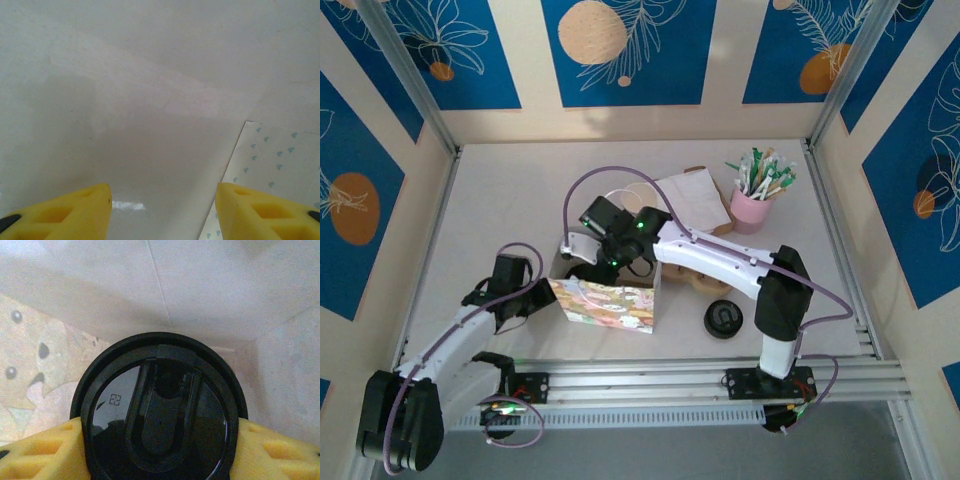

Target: Pack the takeout coffee

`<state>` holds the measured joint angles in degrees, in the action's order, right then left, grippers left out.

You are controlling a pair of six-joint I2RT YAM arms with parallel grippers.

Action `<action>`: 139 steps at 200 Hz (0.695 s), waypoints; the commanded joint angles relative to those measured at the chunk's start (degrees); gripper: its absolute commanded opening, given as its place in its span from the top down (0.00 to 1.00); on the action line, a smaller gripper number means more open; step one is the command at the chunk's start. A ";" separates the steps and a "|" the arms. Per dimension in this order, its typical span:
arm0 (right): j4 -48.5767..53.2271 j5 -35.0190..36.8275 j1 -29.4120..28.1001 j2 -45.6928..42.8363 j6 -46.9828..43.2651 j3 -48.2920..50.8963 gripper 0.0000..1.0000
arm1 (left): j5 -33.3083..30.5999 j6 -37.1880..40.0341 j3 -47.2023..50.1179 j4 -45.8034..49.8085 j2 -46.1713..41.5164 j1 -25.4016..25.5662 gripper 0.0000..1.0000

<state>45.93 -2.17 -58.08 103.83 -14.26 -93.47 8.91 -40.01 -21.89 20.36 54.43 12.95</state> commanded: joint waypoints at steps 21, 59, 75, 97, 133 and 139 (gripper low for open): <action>2.48 -0.77 -0.50 2.59 0.37 1.70 0.77 | -0.30 0.57 0.62 0.37 -0.55 0.54 0.43; 6.27 1.43 -0.81 2.60 -1.32 2.00 0.77 | -0.55 0.81 0.36 0.66 -0.64 0.51 0.43; 7.41 2.16 -0.92 2.76 -1.60 1.50 0.77 | -0.55 0.76 0.36 0.65 -0.62 0.53 0.43; 9.53 3.04 -1.03 3.74 -1.73 0.00 0.76 | -0.64 0.75 0.27 0.73 -0.64 0.50 0.43; 11.92 5.57 -2.01 6.11 -2.17 -0.40 0.76 | -0.74 0.98 0.27 0.99 -0.65 0.51 0.43; 12.22 5.60 -2.08 6.48 -2.09 -0.31 0.76 | -0.80 1.01 0.27 1.05 -0.67 0.50 0.43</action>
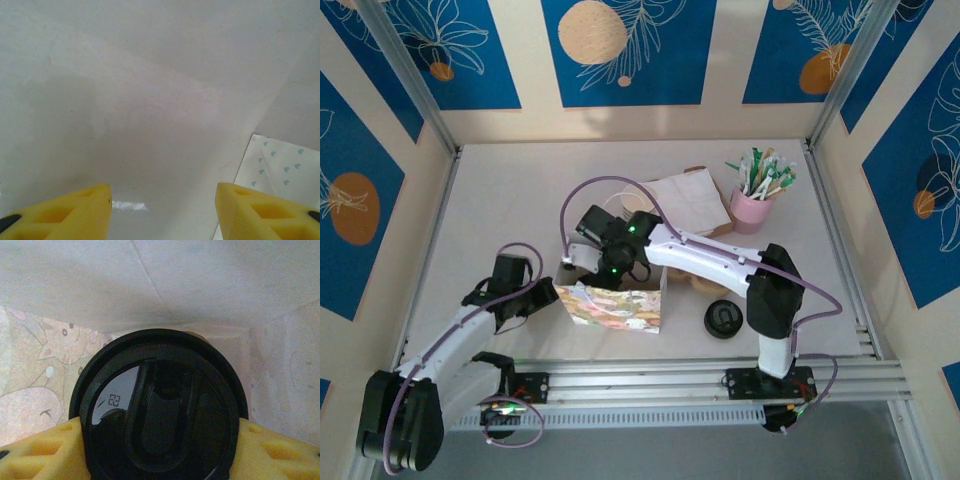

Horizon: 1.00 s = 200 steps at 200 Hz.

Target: Pack the takeout coffee

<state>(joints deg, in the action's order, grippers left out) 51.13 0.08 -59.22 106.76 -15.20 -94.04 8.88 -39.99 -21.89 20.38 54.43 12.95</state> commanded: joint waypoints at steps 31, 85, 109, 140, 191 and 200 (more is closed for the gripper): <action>6.70 3.39 -1.31 4.26 -0.58 2.33 0.76 | -0.89 1.07 0.27 1.18 -0.75 0.50 0.43; 5.93 4.51 -1.21 5.73 0.08 6.67 0.76 | -0.98 1.05 0.27 1.17 -0.81 0.53 0.43; 4.87 3.94 -0.92 5.74 0.61 8.16 0.76 | -1.06 1.05 0.27 1.26 -0.80 0.51 0.43; 4.28 2.95 -0.71 5.57 1.60 6.85 0.76 | -1.12 1.13 0.14 1.50 -0.87 0.50 0.43; 2.44 2.00 -0.09 2.00 5.15 0.61 0.64 | -1.24 1.03 0.01 2.31 -1.89 0.51 0.43; 2.14 1.94 0.08 1.39 5.73 -0.63 0.57 | -1.24 1.05 0.01 2.39 -2.11 0.52 0.43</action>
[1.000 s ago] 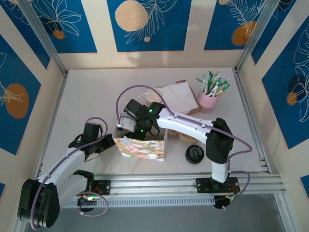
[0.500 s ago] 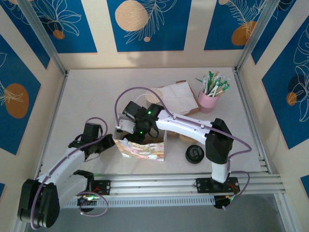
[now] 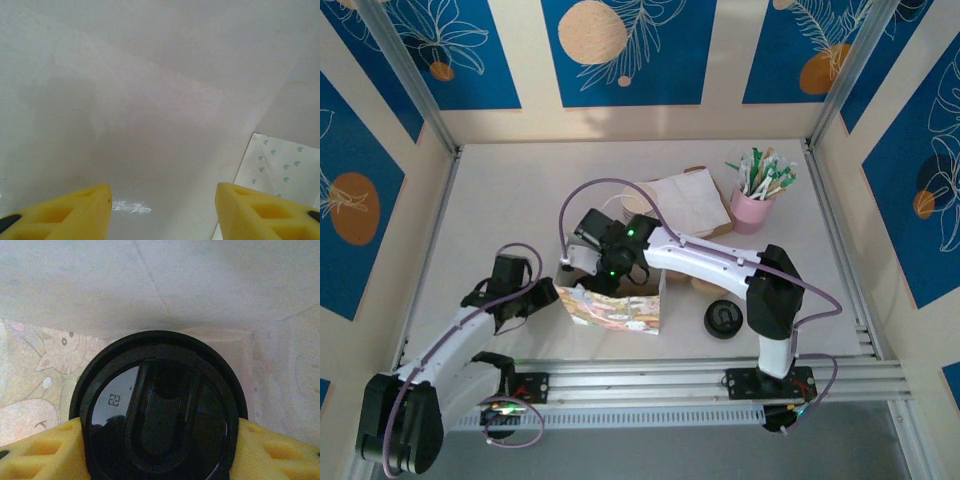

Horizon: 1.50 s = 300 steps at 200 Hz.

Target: Pack the takeout coffee

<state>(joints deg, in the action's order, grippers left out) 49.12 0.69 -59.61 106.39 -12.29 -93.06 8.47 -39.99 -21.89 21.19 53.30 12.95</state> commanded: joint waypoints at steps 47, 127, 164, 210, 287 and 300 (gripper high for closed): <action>3.79 0.39 0.54 0.31 4.29 -6.50 0.39 | -0.75 1.05 -0.17 1.71 -0.91 0.56 0.43; 4.96 0.59 -0.19 -1.33 4.56 -9.44 0.25 | -0.81 1.13 -0.61 1.75 -0.73 0.50 0.43; 9.00 1.41 -0.42 -1.49 4.29 -12.93 0.25 | -0.95 1.44 -1.13 2.10 -0.53 0.50 0.43; 13.24 3.03 -0.80 -2.12 4.27 -15.65 0.31 | -1.02 1.49 -1.14 2.11 -0.56 0.51 0.42; 15.37 5.20 -2.16 -4.42 4.25 -17.67 0.34 | -0.60 1.75 -1.57 2.29 -0.59 0.51 0.42; 15.89 5.85 -2.33 -4.67 4.04 -17.86 0.35 | -0.47 1.77 -1.91 2.49 -0.62 0.55 0.42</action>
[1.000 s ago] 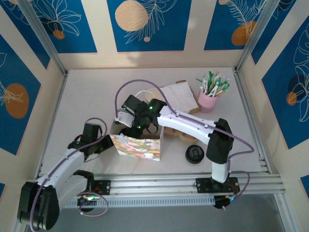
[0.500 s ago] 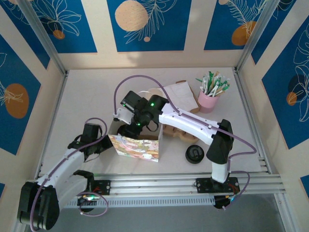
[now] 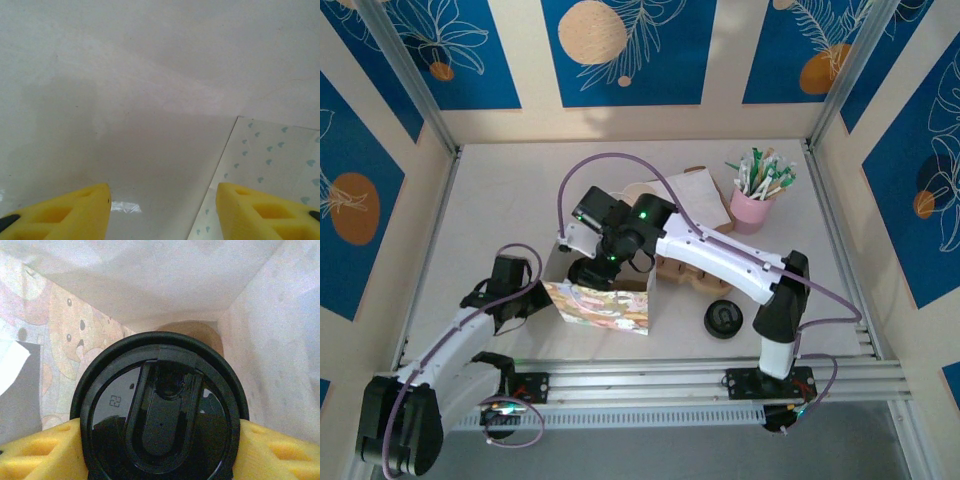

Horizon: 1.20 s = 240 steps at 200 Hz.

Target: Pack the takeout coffee

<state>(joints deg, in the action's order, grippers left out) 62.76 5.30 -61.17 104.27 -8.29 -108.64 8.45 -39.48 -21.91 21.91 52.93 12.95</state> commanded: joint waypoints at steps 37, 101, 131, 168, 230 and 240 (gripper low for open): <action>2.96 2.86 -0.87 -3.84 0.12 -2.27 0.40 | -1.64 2.30 -3.92 3.89 -1.31 0.51 0.41; 3.18 3.57 -0.94 -7.19 0.45 -1.14 0.41 | -3.79 4.19 -9.29 8.38 -3.97 0.51 0.39; 2.98 3.40 -0.95 -8.63 0.65 -0.35 0.41 | -4.38 4.85 -10.99 10.02 -4.34 0.57 0.38; 3.51 3.66 -0.92 -9.91 0.82 0.05 0.41 | -5.43 5.90 -13.11 11.72 -4.84 0.50 0.37; 3.16 3.88 -0.89 -12.48 1.30 0.34 0.41 | -6.47 7.47 -16.61 14.25 -5.42 0.50 0.36; 3.07 3.93 -0.97 -12.98 1.48 0.44 0.41 | -6.68 7.75 -17.00 14.71 -5.64 0.50 0.36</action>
<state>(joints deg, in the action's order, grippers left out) 65.47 9.08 -61.67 94.35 -7.84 -108.73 3.31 -33.76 -36.53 34.04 48.53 13.04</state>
